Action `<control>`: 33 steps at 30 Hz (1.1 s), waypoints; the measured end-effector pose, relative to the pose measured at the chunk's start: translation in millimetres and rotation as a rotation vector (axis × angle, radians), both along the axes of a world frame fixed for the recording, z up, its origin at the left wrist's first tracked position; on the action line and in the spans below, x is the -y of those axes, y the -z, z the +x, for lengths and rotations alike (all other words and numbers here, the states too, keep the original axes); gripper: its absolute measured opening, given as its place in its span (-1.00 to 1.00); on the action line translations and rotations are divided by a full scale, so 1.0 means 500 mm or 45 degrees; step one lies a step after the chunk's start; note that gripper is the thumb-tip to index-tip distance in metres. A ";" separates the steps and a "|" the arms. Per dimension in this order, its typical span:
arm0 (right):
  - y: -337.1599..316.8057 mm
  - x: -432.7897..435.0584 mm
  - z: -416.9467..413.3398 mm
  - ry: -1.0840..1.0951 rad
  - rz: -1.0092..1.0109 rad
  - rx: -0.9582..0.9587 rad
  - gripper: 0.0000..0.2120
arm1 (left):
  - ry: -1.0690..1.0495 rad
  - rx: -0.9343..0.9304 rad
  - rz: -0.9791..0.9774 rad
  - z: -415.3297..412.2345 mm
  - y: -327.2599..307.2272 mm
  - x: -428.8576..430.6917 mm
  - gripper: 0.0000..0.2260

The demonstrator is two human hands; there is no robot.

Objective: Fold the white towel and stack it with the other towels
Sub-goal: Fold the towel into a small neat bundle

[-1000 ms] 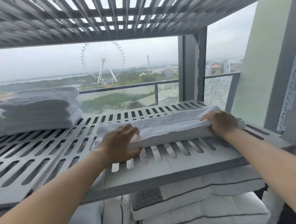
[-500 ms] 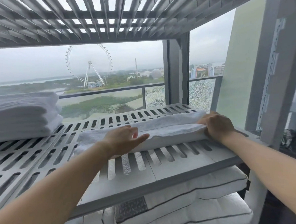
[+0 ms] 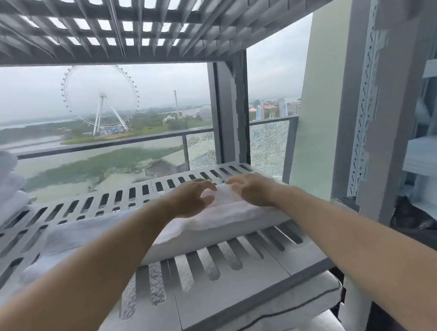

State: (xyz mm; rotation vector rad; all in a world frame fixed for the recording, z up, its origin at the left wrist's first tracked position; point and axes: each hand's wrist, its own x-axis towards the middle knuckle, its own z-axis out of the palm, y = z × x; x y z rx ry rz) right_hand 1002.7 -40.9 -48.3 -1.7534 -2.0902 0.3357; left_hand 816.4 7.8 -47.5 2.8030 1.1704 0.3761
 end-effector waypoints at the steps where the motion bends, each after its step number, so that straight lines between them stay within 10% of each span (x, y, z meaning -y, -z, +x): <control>1: 0.017 -0.019 -0.001 -0.027 -0.119 0.065 -0.59 | 0.013 -0.083 -0.014 0.008 0.012 -0.010 -0.63; 13: 0.063 -0.099 0.087 -0.049 -0.155 0.365 -0.43 | -0.067 -0.272 -0.119 0.007 0.076 -0.047 -0.23; 23: 0.033 -0.058 0.072 -0.041 0.150 0.045 -0.59 | -0.122 -0.051 -0.025 0.011 0.078 -0.041 -0.42; 33: 0.037 -0.044 0.024 -0.161 -0.179 0.303 -0.50 | -0.219 -0.196 -0.160 -0.084 0.061 0.006 -0.43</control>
